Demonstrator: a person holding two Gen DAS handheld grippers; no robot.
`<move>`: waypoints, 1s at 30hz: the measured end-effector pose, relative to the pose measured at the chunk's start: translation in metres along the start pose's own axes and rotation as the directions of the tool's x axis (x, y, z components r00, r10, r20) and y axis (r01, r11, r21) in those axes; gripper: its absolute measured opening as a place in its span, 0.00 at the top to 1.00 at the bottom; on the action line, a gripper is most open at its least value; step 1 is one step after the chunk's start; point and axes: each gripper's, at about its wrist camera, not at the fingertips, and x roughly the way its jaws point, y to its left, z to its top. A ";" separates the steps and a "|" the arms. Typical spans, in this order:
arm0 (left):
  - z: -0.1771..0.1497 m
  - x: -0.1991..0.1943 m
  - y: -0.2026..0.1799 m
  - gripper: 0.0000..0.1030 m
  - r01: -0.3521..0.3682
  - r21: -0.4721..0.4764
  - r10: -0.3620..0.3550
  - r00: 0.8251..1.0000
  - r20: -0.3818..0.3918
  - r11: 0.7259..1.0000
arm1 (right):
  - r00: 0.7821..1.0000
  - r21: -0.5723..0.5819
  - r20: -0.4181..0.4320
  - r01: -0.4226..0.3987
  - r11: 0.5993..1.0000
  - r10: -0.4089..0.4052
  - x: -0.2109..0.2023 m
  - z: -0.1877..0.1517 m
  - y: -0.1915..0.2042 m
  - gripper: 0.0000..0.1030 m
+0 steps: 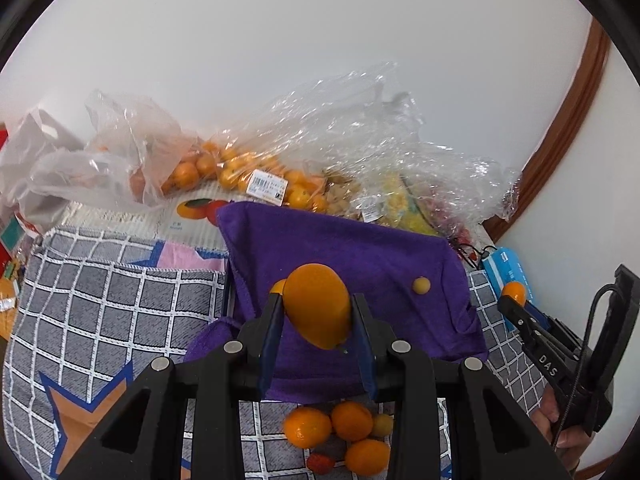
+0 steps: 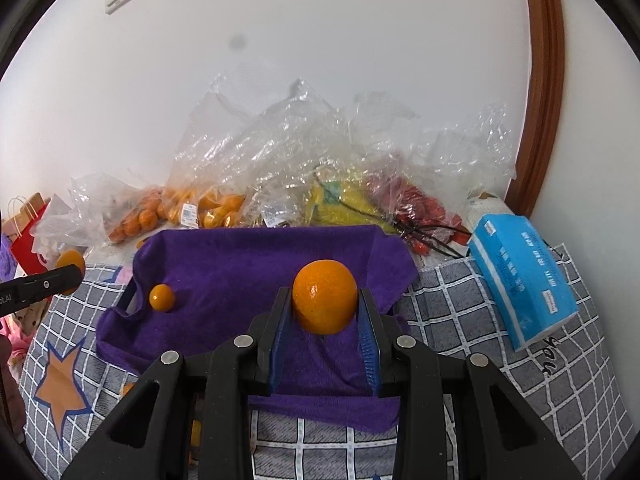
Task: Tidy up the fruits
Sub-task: 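Carry both held oranges over the purple towel and lower them onto it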
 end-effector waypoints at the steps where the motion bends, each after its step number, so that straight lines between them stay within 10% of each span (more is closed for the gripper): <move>1: 0.000 0.003 0.003 0.69 0.001 -0.005 -0.001 1.000 -0.007 1.000 | 1.000 0.001 -0.008 0.000 1.000 0.000 0.006 -0.001 0.000 0.69; 30: -0.026 0.105 0.024 0.69 -0.037 -0.022 0.031 0.974 -0.226 0.999 | 0.980 -0.024 -0.196 0.009 1.000 -0.013 0.110 -0.027 -0.002 0.69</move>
